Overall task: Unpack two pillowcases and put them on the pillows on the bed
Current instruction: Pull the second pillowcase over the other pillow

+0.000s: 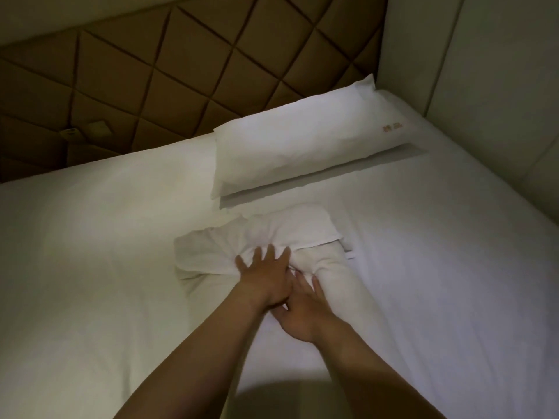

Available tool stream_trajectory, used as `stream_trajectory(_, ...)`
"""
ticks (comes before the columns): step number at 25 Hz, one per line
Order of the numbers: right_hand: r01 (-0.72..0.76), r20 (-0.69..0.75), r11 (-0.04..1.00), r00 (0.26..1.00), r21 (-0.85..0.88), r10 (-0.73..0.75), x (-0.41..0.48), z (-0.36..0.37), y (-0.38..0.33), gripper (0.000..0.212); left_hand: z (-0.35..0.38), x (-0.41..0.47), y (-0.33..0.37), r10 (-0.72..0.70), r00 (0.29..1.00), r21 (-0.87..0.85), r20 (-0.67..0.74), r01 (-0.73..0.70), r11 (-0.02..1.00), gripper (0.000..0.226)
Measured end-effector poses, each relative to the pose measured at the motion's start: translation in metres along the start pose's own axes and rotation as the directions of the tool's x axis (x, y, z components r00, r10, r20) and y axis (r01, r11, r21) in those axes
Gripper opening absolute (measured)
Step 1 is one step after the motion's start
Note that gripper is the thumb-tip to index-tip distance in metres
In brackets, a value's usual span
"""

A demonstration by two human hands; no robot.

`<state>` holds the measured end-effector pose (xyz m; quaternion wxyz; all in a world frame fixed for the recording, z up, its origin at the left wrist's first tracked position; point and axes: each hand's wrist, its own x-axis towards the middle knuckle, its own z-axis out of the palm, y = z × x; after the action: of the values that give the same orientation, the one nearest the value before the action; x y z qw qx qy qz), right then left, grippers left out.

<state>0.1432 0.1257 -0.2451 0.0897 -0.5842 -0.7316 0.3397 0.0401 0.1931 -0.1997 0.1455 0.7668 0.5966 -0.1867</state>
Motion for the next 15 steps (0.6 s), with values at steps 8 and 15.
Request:
stream_trajectory(8,-0.236,-0.442,0.835,0.759,0.498,0.478,0.004,-0.077,0.064,0.070,0.002,-0.007,-0.014,-0.028,0.999,-0.128,-0.026,0.025,0.991,0.062)
stream_trajectory(15,-0.370,0.290,0.313,0.917,0.875,0.273,0.007,-0.094,0.067,0.071,-0.030,-0.036,0.003,-0.169,0.986,-0.328,-0.011,0.156,0.932,0.081)
